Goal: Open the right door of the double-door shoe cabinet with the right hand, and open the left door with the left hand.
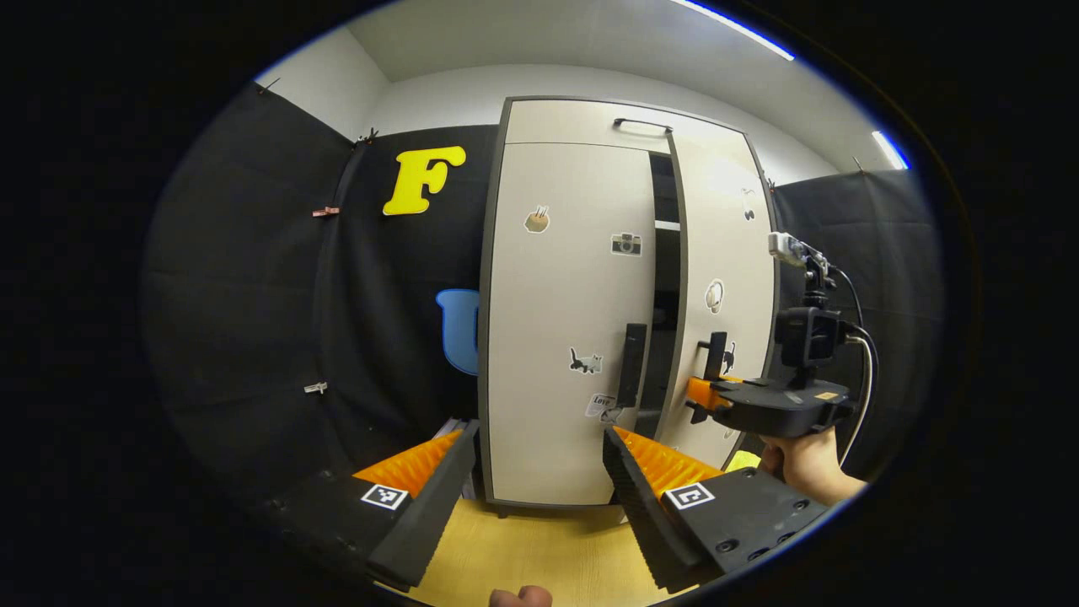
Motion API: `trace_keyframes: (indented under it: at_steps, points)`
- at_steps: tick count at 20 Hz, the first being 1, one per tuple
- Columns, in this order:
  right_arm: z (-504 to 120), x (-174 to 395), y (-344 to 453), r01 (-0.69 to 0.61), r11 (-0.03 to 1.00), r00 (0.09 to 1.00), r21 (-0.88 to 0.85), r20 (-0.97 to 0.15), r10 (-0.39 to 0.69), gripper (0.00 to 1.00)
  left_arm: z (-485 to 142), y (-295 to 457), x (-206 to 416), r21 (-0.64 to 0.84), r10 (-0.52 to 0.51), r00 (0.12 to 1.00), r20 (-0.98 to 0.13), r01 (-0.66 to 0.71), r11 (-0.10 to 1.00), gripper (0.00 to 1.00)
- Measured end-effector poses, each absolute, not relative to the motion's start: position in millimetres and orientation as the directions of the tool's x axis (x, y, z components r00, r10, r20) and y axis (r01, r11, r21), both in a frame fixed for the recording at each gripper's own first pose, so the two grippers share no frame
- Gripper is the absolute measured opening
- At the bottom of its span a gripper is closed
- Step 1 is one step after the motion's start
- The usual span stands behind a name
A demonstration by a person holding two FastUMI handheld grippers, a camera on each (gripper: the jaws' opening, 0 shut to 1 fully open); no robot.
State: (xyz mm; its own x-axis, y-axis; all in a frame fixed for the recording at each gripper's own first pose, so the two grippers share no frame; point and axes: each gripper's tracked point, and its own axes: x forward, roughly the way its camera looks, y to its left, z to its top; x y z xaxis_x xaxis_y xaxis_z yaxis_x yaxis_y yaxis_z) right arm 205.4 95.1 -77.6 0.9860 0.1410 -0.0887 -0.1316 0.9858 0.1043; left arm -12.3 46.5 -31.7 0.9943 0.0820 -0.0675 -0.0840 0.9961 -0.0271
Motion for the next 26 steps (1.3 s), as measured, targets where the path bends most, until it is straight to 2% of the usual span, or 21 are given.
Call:
trace_keyframes:
  at_steps: [14, 26]
  points:
    - [-66.7, 165.1, 69.4, -0.205, 0.973, 0.976, 0.102, -0.058, 0.212, 0.11, -27.7, 6.9, -10.1, -0.027, 0.078, 0.995, -0.062, -0.080, 0.996, 0.95]
    - [-63.8, 151.6, 32.8, -0.165, 0.982, 0.984, 0.090, -0.054, 0.170, 0.10, -30.6, -38.9, 4.9, -0.039, 0.015, 0.997, -0.073, -0.018, 0.999, 0.95]
